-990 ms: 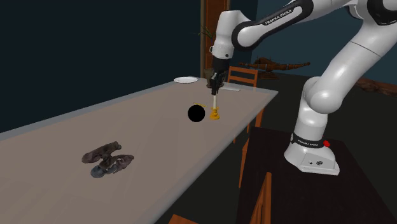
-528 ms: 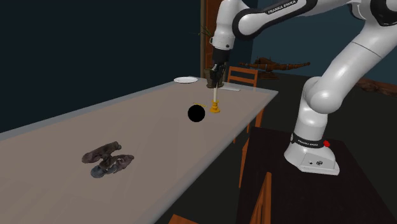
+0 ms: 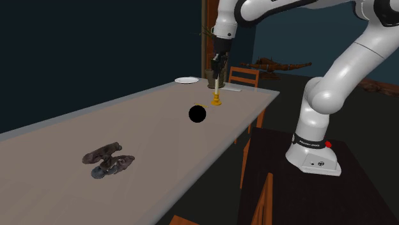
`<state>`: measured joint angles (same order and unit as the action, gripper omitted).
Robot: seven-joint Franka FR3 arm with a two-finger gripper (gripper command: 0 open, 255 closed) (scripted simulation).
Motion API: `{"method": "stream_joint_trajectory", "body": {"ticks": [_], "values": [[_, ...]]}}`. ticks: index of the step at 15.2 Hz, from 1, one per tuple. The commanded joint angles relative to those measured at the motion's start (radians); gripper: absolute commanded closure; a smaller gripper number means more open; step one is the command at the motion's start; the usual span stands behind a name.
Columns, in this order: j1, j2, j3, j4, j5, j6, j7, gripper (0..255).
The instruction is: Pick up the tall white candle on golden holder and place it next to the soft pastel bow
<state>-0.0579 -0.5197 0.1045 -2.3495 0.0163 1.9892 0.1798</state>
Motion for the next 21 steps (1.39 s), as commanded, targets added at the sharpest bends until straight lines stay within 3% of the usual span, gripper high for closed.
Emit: {"method": "stream_joint_trajectory", "body": {"ticks": [1, 14, 21], "values": [[-0.001, -0.001, -0.002, 0.027, -0.001, -0.028, -0.002, 255], [-0.004, 0.012, -0.006, 0.209, -0.004, -0.197, -0.005, 255], [0.028, 0.185, 0.115, 0.368, -0.004, -0.186, 0.150, 255]]}}
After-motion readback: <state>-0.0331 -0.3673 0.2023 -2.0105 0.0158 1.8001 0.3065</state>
